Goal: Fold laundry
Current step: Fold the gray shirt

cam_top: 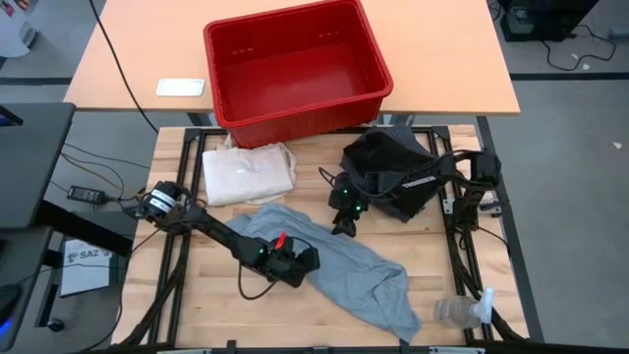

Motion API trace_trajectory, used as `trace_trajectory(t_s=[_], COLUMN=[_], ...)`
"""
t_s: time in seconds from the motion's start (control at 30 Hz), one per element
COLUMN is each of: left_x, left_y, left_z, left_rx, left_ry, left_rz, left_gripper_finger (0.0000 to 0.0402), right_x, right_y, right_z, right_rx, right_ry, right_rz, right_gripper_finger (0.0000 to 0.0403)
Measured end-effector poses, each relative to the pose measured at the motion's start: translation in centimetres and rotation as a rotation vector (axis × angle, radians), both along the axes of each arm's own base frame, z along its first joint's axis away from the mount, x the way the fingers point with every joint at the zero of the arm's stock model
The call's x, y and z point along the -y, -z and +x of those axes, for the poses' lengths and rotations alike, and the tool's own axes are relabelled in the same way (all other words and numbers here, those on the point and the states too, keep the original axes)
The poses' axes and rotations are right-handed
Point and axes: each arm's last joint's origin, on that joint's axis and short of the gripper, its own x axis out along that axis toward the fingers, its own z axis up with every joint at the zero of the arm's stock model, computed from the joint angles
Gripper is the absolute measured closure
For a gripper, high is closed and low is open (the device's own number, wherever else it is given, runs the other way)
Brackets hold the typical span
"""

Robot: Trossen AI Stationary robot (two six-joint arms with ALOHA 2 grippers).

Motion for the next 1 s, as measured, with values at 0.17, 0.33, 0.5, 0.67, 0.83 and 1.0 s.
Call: trace_trajectory(t_s=[0.17,0.33,0.5,0.67,0.83,1.0], left_x=[-0.3,-0.4,-0.5,-0.6,-0.6,0.4], left_y=[0.2,0.3,0.3,0.3,0.0,-2.2], left_z=[-0.1,-0.2,-0.2,-0.1,0.3,1.1], left_rx=[-0.014,-0.029,-0.045,-0.032,0.018,0.096], left_ry=[0.007,0.025,0.064,0.108,0.171,0.231], left_rz=[0.029,0.055,0.106,0.235,0.319,0.397], left_gripper_finger=[0.024,0.0276,0.0317,0.0387,0.0391,0.0394], right_x=[-0.8,-1.9,-1.4,-0.6,-0.3,-1.1], right_y=[1.9,3.3,3.4,3.2,2.5,-1.6], right_z=[1.9,3.7,4.1,4.3,4.0,2.8], right_rx=[0.002,-0.016,-0.02,-0.005,-0.006,0.017], right_ry=[-0.034,-0.07,-0.052,-0.046,-0.065,-0.087], right_rz=[0.047,0.051,0.036,0.02,0.089,0.099], right_gripper_finger=[0.0155,0.0175,0.0263,0.0384,0.039,0.039])
